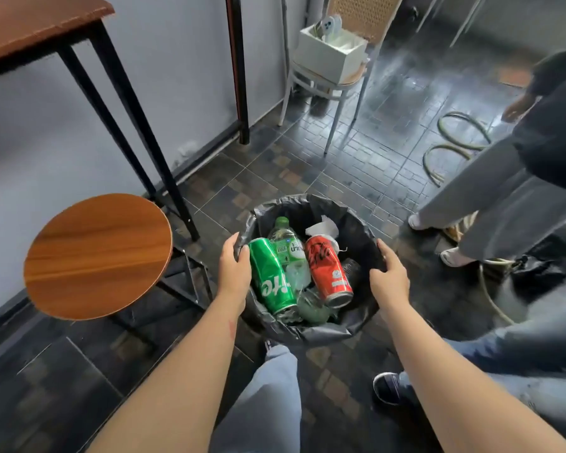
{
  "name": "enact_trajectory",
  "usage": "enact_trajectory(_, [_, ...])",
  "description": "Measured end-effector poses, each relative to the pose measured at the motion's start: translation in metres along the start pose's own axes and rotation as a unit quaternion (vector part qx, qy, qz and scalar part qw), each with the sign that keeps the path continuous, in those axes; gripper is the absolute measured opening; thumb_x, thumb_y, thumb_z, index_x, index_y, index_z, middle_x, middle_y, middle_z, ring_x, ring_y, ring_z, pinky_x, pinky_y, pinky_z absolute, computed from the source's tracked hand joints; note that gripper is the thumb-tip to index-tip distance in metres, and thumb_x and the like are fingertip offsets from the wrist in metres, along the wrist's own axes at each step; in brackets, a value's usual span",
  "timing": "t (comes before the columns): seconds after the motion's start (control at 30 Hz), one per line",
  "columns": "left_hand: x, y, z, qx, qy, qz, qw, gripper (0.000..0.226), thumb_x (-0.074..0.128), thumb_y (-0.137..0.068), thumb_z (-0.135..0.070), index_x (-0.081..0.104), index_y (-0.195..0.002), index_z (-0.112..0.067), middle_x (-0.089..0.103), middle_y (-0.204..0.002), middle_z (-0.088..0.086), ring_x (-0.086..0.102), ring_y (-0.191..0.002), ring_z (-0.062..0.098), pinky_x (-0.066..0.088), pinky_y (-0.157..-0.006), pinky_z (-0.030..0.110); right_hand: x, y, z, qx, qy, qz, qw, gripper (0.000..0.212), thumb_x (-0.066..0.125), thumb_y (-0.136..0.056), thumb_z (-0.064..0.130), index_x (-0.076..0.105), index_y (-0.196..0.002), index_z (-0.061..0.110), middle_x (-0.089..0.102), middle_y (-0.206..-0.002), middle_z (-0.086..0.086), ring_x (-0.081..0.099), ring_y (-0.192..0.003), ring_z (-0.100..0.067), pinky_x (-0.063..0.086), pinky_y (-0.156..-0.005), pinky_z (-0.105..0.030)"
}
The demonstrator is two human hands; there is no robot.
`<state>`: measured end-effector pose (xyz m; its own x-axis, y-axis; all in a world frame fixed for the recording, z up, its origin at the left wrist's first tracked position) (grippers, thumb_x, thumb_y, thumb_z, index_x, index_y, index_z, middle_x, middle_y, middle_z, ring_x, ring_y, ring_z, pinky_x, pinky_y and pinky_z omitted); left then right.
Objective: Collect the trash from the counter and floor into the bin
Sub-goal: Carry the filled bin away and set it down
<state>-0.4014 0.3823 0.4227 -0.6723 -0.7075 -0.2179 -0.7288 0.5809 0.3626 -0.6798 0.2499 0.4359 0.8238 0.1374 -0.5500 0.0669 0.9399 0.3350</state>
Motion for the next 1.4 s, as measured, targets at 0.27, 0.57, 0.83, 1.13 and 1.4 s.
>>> enact_trajectory(0.27, [0.068,-0.133,-0.088,-0.018,0.015,-0.021,1.0,0.045,0.044,-0.103,-0.016,0.039,-0.148,-0.018,0.043,-0.151,0.003,0.042,-0.132,0.015,0.033,-0.102,0.025,0.035,-0.162,0.095,0.018,-0.024,0.03,0.999,0.08,0.04,-0.074,-0.003,0.05,-0.135,0.047,0.063,-0.126,0.012,0.057,-0.111,-0.015,0.045,-0.093,-0.028])
enact_trajectory(0.57, [0.117,-0.267,-0.147,-0.046,0.052,-0.129,0.989,0.051,0.052,-0.101,-0.024,0.037,-0.15,-0.02,0.041,-0.153,0.003,0.039,-0.139,0.018,0.031,-0.1,0.023,0.112,-0.341,0.211,-0.049,-0.027,0.132,0.99,0.053,0.061,-0.089,0.024,0.05,-0.134,0.049,0.061,-0.13,0.009,0.056,-0.117,-0.012,0.046,-0.104,-0.039])
enact_trajectory(0.83, [0.129,-0.344,-0.157,-0.101,0.084,-0.251,0.959,0.05,0.053,-0.101,-0.031,0.039,-0.149,-0.025,0.041,-0.153,-0.002,0.038,-0.14,0.018,0.03,-0.103,0.026,0.194,-0.442,0.3,-0.104,0.016,0.232,0.967,0.051,0.061,-0.091,0.021,0.052,-0.135,0.045,0.061,-0.131,0.009,0.056,-0.121,-0.011,0.045,-0.105,-0.037])
enact_trajectory(1.13, [0.1,-0.433,-0.131,-0.154,0.096,-0.315,0.931,0.055,0.055,-0.097,-0.041,0.04,-0.148,-0.027,0.042,-0.153,-0.001,0.039,-0.14,0.021,0.033,-0.11,0.034,0.322,-0.49,0.344,-0.122,0.057,0.296,0.946,0.05,0.06,-0.091,0.018,0.054,-0.136,0.039,0.06,-0.132,0.013,0.054,-0.124,-0.011,0.038,-0.111,-0.035])
enact_trajectory(1.4, [0.082,-0.511,-0.069,-0.2,0.109,-0.38,0.897,0.056,0.052,-0.097,-0.047,0.039,-0.149,-0.03,0.04,-0.154,-0.003,0.036,-0.141,0.021,0.031,-0.112,0.037,0.454,-0.529,0.341,-0.108,0.079,0.371,0.919,0.05,0.059,-0.088,0.024,0.054,-0.133,0.047,0.06,-0.133,0.014,0.053,-0.124,-0.011,0.04,-0.11,-0.039])
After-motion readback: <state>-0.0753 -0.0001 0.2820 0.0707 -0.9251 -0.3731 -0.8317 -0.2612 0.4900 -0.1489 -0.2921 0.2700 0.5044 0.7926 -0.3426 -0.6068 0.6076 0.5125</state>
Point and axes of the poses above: each hand's wrist, its own y-axis away from the middle knuckle, its own x-axis out of the palm, z = x × y, the point moved 6 cm from there along -y, towards the middle knuckle
